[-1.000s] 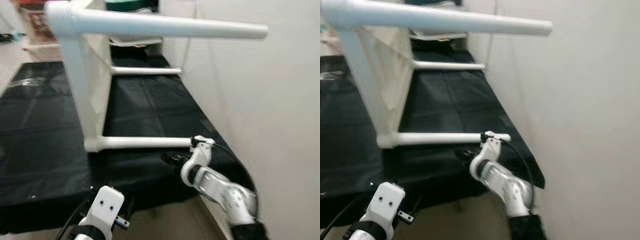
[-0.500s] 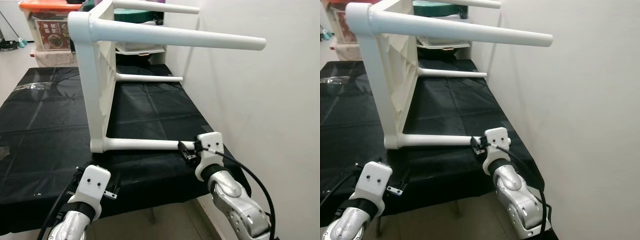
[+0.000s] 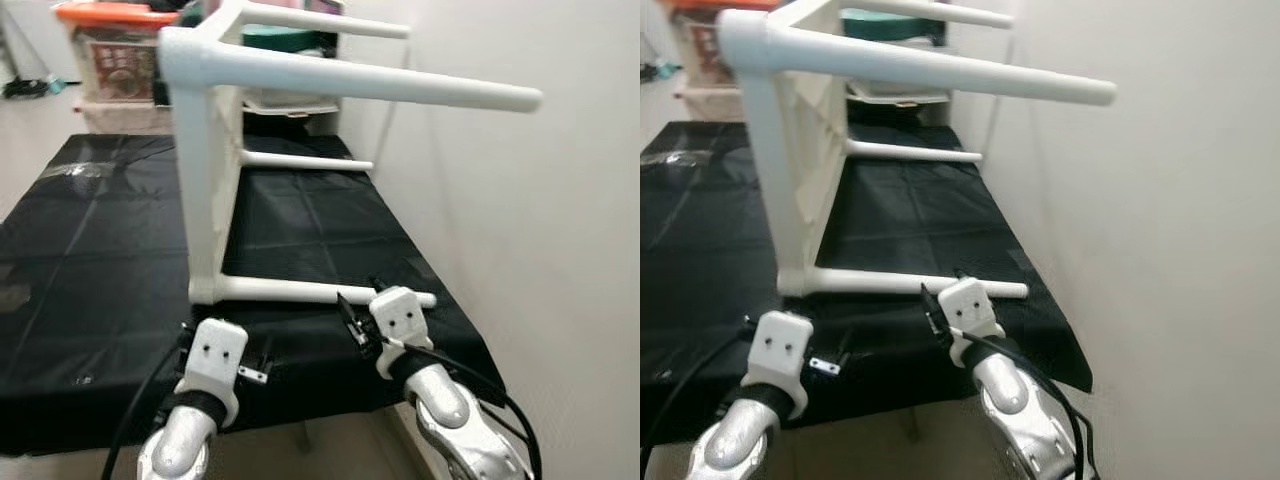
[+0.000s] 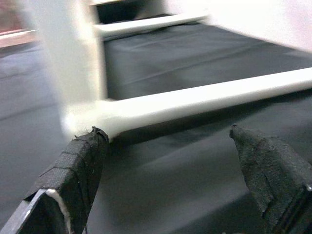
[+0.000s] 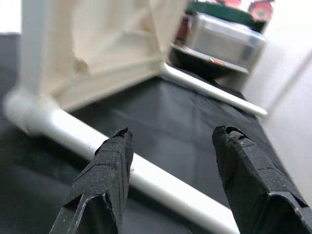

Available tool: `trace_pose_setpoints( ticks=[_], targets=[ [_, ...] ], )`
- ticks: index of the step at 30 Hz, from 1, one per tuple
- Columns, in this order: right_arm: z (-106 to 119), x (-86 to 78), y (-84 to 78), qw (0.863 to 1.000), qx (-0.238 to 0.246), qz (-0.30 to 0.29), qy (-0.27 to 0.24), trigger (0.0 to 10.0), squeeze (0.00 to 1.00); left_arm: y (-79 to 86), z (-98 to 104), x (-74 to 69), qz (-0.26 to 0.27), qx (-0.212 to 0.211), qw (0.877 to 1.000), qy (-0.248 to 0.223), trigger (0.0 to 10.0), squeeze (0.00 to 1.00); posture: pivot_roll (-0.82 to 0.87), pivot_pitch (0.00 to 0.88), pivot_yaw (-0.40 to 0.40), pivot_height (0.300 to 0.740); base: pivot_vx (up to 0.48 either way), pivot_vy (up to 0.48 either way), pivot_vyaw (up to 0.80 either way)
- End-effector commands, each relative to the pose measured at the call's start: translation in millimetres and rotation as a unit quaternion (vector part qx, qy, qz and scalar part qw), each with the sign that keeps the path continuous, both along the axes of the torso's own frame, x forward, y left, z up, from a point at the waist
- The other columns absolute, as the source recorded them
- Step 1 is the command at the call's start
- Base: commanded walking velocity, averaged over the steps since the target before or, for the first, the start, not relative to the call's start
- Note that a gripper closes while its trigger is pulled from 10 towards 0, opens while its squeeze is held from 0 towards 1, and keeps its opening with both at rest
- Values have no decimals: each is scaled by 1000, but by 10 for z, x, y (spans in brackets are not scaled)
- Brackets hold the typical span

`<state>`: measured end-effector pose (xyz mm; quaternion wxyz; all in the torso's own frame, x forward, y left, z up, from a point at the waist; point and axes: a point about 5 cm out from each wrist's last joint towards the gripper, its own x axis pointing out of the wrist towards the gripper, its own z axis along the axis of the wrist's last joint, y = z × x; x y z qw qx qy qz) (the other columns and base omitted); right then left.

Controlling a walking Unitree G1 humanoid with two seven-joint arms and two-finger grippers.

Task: Building children table

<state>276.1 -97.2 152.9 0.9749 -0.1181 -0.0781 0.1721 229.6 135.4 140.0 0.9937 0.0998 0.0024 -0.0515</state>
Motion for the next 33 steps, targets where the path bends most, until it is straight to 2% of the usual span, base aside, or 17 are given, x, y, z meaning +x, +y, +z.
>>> trace_pose_setpoints(
  ticks=[1, 12, 14, 16, 26, 28, 29, 30, 31, 32, 33],
  targets=[
    [-16, 19, -101, 1000, -9, -21, -10, 10000, 0, -10, -28, 20, -4, -2, 1000, 2, 10000, 0, 211, 0, -103, 740, 300, 0, 0],
    [-58, 41, -114, 1000, -7, -23, -12, 10000, 0, -13, -65, -5, -9, -2, 1000, 6, 10000, 0, 217, 0, -108, 740, 402, -116, 0],
    [-52, 50, -113, 1000, -6, -25, -15, 10000, 0, 18, -66, 14, 2, -21, 1000, 11, 10000, 0, 216, 0, -106, 740, 371, 0, 0],
    [-52, 50, -113, 1000, -6, -25, -15, 10000, 0, 18, -66, 14, 2, -21, 1000, 11, 10000, 0, 216, 0, -106, 740, 371, 0, 0],
    [8, 143, -214, 995, -37, -81, -45, 10000, 0, 125, 18, 106, 18, -20, 1000, -12, 10000, 0, 215, 0, -104, 740, 0, 0, 0],
    [74, 158, -204, 982, -99, -127, -95, 10000, 0, 140, 52, 150, 20, -16, 999, -20, 10000, 0, 215, 0, -102, 740, 0, 0, 0],
    [74, 158, -204, 982, -99, -127, -95, 10000, 0, 140, 52, 150, 20, -16, 999, -20, 10000, 0, 215, 0, -102, 740, 0, 0, 0],
    [121, 147, -190, 975, -118, -139, -126, 10000, 0, 142, 65, 170, 20, -15, 999, -24, 10000, 0, 215, 0, -99, 740, 0, 0, 0],
    [121, 147, -190, 975, -118, -139, -126, 10000, 0, 142, 65, 170, 20, -15, 999, -24, 10000, 0, 215, 0, -99, 740, 0, 0, 0],
    [183, 129, -171, 967, -139, -139, -162, 10000, 0, 144, 75, 185, 22, -14, 999, -26, 10000, 0, 215, 0, -99, 740, 0, 0, 0],
    [183, 129, -171, 967, -139, -139, -162, 10000, 0, 144, 75, 185, 22, -14, 999, -26, 10000, 0, 215, 0, -99, 740, 0, 0, 0]
  ],
)
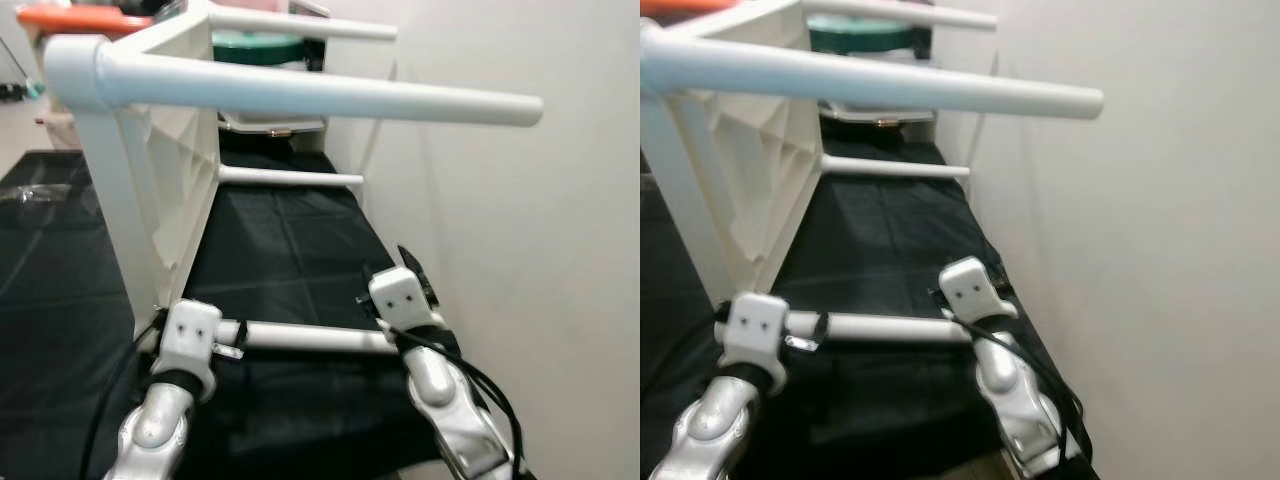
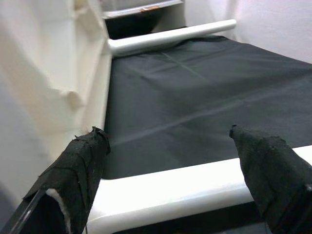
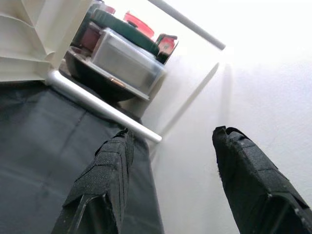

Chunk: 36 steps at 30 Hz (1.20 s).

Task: Building children table

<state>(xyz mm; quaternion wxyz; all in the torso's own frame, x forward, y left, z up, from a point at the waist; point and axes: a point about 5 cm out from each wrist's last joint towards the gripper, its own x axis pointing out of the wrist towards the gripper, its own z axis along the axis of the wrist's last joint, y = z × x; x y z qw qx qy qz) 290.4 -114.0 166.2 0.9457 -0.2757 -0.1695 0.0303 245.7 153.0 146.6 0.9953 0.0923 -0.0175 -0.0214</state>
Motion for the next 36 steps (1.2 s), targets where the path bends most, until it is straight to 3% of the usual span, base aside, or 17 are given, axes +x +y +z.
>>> trace_pose_setpoints(
  ticks=[1, 5, 6, 7, 9, 11, 21, 22, 24, 28, 31, 32, 33, 34, 36],
  targets=[
    [133, -38, 20, 997, -49, 3, -59, 10000, 0, -30, 15, 38, -6, -5, 1000, -6, 10000, 0, 216, 0, -99, 740, 0, 0, 0],
    [192, -58, 26, 995, -67, 0, -80, 10000, 0, -28, 21, 46, -6, -5, 1000, -7, 10000, 0, 218, 0, -94, 740, 0, 0, 0],
    [261, -72, 40, 987, -106, -14, -120, 10000, 0, -35, 34, 73, -7, -3, 1000, -10, 10000, 0, 220, 0, -93, 740, 0, 0, 0],
    [261, -72, 40, 987, -106, -14, -120, 10000, 0, -35, 34, 73, -7, -3, 1000, -10, 10000, 0, 220, 0, -93, 740, 0, 0, 0],
    [400, -114, 27, 966, -140, -83, -203, 10000, 0, -59, 90, 144, -10, -2, 1000, -23, 10000, 0, 217, 0, -83, 740, 0, 0, 0],
    [447, -121, 34, 958, -147, -98, -224, 10000, 0, -54, 110, 175, -10, 0, 1000, -27, 10000, 0, 215, 0, -77, 740, 0, 0, 0],
    [637, 20, 82, 939, -159, -146, -269, 10000, 0, 49, 94, 269, 6, 20, 999, -31, 10000, 0, 219, 0, -64, 740, 0, 0, 0],
    [793, 96, 115, 921, -174, -173, -304, 10000, 0, 95, 81, 284, 14, 25, 999, -30, 10000, 0, 227, 0, -64, 740, 0, 0, 0],
    [923, 125, 117, 902, -187, -195, -337, 10000, 0, 114, 84, 291, 15, 25, 999, -30, 10000, 0, 228, 0, -63, 740, 0, 0, 0],
    [953, 125, 118, 896, -191, -202, -346, 10000, 0, 118, 85, 295, 15, 25, 999, -30, 10000, 0, 228, 0, -63, 740, 0, 0, 0],
    [1068, 123, 85, 883, -187, -222, -368, 10000, 0, 153, 107, 305, 18, 24, 999, -32, 10000, 0, 227, 0, -59, 740, 0, 0, 0],
    [1131, 120, 89, 873, -185, -234, -386, 10000, 0, 176, 110, 334, 20, 26, 999, -33, 10000, 0, 223, 1, -53, 740, 0, 0, 0],
    [1131, 120, 89, 873, -185, -234, -386, 10000, 0, 176, 110, 334, 20, 26, 999, -33, 10000, 0, 223, 1, -53, 740, 0, 0, 0],
    [1172, 122, 99, 868, -180, -238, -398, 10000, 925, 188, 111, 361, 21, 26, 999, -33, 10000, 0, 224, 2, -54, 740, 0, 0, 0],
    [1192, 122, 110, 865, -178, -239, -404, 10000, 925, 191, 112, 379, 22, 27, 999, -34, 10000, 0, 224, 8, -56, 740, 0, 0, 0]
  ],
)
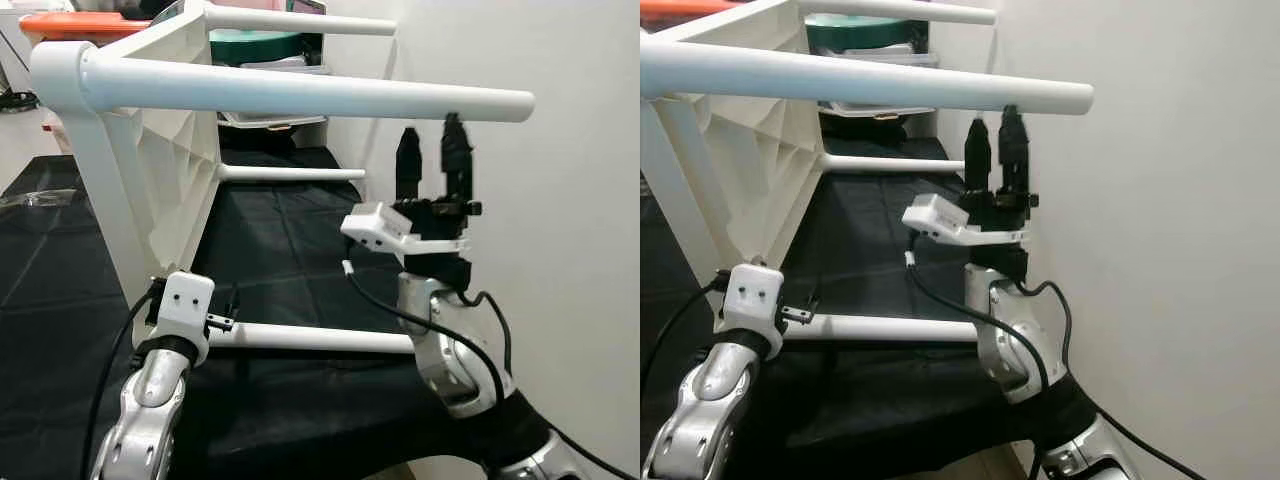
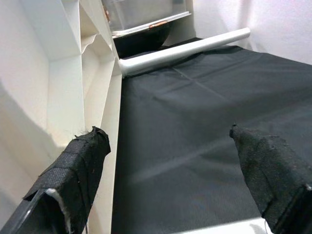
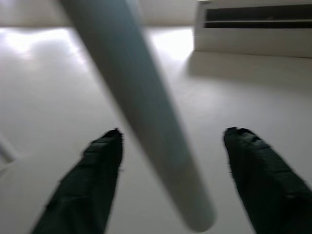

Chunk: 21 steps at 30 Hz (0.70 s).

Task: Building children table

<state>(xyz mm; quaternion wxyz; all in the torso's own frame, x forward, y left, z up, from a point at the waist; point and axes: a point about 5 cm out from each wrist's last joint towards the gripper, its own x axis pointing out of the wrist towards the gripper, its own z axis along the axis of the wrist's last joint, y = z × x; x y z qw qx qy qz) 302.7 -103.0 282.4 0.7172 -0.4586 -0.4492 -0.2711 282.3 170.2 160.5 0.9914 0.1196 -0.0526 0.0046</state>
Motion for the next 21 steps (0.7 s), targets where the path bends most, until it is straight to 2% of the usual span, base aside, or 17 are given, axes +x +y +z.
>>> trace_pose_setpoints(
  ticks=[1, 2, 3, 4, 7, 8, 12, 17, 21],
  targets=[
    [29, -1, 0, 1000, -3, -6, -14, 10000, 925, 19, -27, 13, -1, 0, 1000, 4, 10000, 0, 224, 8, -56, 740, 0, 0, 0],
    [29, -1, 0, 1000, -3, -6, -14, 10000, 925, 19, -27, 13, -1, 0, 1000, 4, 10000, 0, 224, 8, -56, 740, 0, 0, 0],
    [51, 3, 15, 1000, -1, -7, -24, 10000, 1000, 13, -22, 34, -4, 1, 1000, 3, 10000, 0, 225, 13, -55, 740, 0, 0, 0],
    [74, 19, 43, 999, -2, -11, -35, 10000, 67, 9, -16, 54, -6, 1, 1000, 2, 10000, 0, 224, 23, -55, 740, 0, 0, 0],
    [93, 32, 70, 999, -5, -16, -44, 10000, 67, 7, -11, 67, -7, 1, 1000, 1, 10000, 0, 224, 26, -55, 740, 0, 0, 0],
    [96, 65, 111, 999, -13, -16, -44, 10000, 0, 6, -11, 76, -8, 1, 1000, 0, 10000, 0, 224, 27, -54, 740, 0, 0, 0],
    [96, 102, 145, 999, -21, -18, -44, 10000, 0, 2, -11, 80, -8, 0, 1000, 0, 10000, 0, 222, 34, -57, 740, 0, 0, 0],
    [140, 263, 282, 997, -55, -27, -50, 10000, 0, 11, -48, 152, 4, -11, 1000, 5, 10000, 0, 213, 53, -66, 740, 0, 0, 0],
    [140, 327, 315, 996, -66, -32, -48, 10000, 0, 21, -46, 200, 10, -18, 1000, 4, 10000, 0, 213, 58, -71, 740, 0, 0, 0]
  ],
)
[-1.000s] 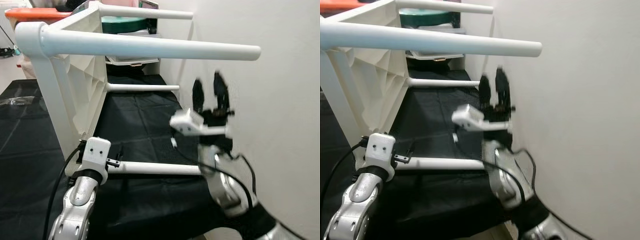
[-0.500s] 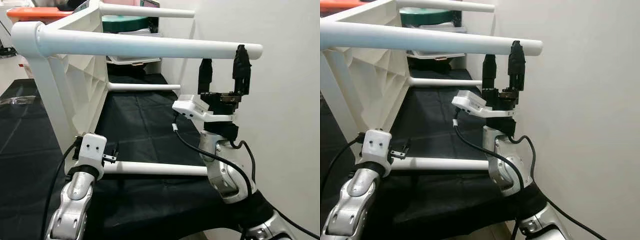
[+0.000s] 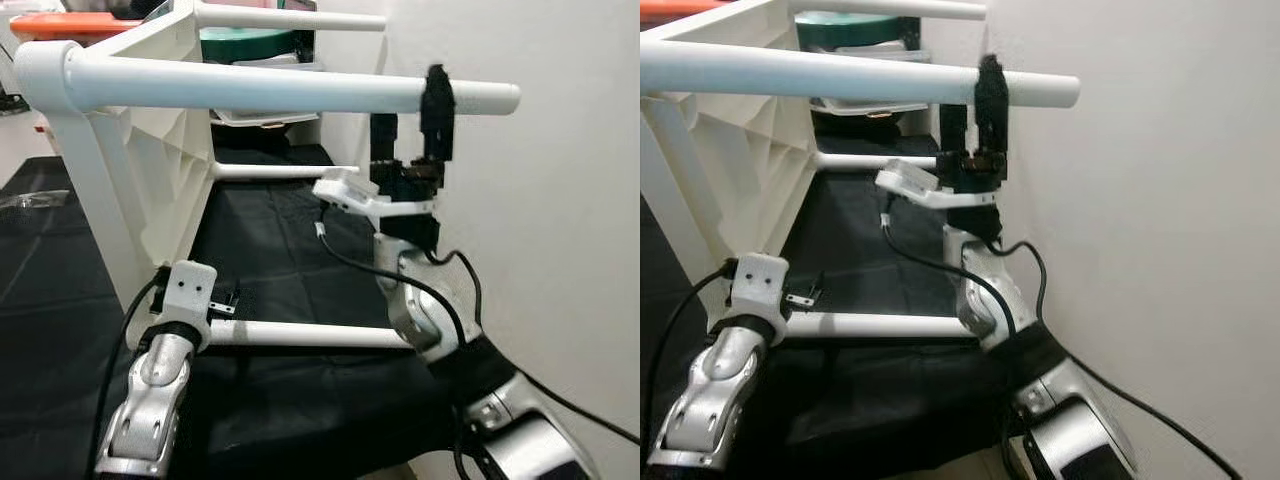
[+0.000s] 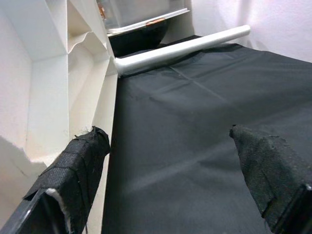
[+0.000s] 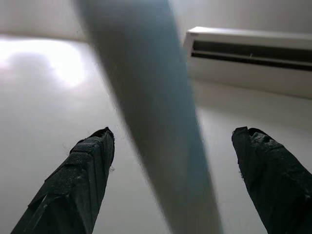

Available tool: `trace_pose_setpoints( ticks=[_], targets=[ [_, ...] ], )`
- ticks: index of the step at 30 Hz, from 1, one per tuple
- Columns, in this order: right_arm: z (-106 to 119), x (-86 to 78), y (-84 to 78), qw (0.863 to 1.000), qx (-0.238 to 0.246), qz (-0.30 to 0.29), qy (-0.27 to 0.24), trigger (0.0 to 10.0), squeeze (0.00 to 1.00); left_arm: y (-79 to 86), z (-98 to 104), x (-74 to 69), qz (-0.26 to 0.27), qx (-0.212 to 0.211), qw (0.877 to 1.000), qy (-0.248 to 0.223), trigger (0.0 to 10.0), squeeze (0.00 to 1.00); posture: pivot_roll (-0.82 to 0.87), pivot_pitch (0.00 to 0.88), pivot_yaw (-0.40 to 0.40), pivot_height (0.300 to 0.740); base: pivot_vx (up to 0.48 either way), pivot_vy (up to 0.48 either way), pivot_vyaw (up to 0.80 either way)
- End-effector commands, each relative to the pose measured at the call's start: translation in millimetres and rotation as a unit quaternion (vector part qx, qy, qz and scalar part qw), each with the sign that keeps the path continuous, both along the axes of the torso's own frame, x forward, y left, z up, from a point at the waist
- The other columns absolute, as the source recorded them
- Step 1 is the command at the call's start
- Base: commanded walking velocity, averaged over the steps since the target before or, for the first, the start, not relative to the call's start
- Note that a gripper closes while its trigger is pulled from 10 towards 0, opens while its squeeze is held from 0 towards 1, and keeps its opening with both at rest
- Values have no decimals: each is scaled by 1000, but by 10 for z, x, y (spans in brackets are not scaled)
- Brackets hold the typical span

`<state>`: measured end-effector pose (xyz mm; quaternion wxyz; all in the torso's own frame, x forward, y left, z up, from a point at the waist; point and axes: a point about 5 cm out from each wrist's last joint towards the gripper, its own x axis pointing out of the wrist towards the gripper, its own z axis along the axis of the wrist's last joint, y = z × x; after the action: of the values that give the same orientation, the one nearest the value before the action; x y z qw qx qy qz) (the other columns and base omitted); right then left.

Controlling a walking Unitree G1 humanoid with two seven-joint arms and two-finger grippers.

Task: Building children table

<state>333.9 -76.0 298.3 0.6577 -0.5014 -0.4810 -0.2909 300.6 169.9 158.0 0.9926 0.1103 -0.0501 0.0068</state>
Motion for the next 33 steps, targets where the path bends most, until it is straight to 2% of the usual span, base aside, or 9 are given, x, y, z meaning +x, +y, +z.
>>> trace_pose_setpoints(
  ticks=[1, 9, 10, 11, 12, 22, 28, 29, 33],
  targets=[
    [-4, 44, 49, 1000, -10, -2, -1, 10000, 0, 29, -16, 36, 8, -9, 1000, 2, 10000, 0, 208, 63, -72, 740, 0, 0, 0],
    [106, 131, 14, 1000, -3, -16, -16, 10000, 0, 89, -52, 81, 12, -20, 1000, 11, 10000, 0, 202, 74, -73, 740, 0, 0, 0],
    [150, 167, -1, 1000, -1, -15, -20, 4824, 0, 163, -77, 121, 26, -30, 999, 15, 10000, 0, 198, 75, -77, 740, 0, 0, 0],
    [150, 167, -1, 1000, -1, -15, -20, 4824, 0, 163, -77, 121, 26, -30, 999, 15, 10000, 0, 198, 75, -77, 740, 0, 0, 0],
    [165, 194, -3, 1000, -6, -11, -15, 0, 0, 232, -78, 161, 40, -29, 999, 14, 10000, 0, 194, 79, -78, 740, 0, 0, 0],
    [146, 264, -31, 1000, -5, -7, -2, 0, 0, 513, -33, 296, 80, 3, 997, 7, 10000, 0, 192, 72, -71, 740, 0, 0, 0],
    [145, 299, -95, 1000, 12, -7, 3, 0, 0, 914, 82, 329, 130, 69, 989, 4, 10000, 0, 210, 55, -65, 740, 0, 0, 0],
    [162, 327, -147, 999, 38, -4, 15, 0, 0, 1231, 232, 305, 167, 104, 980, 0, 10000, 0, 220, 51, -65, 740, 0, 0, 0],
    [168, 346, -171, 998, 53, -2, 24, 0, 0, 1431, 379, 278, 184, 128, 974, -8, 10000, 0, 228, 44, -62, 740, 0, 0, 0]
  ],
)
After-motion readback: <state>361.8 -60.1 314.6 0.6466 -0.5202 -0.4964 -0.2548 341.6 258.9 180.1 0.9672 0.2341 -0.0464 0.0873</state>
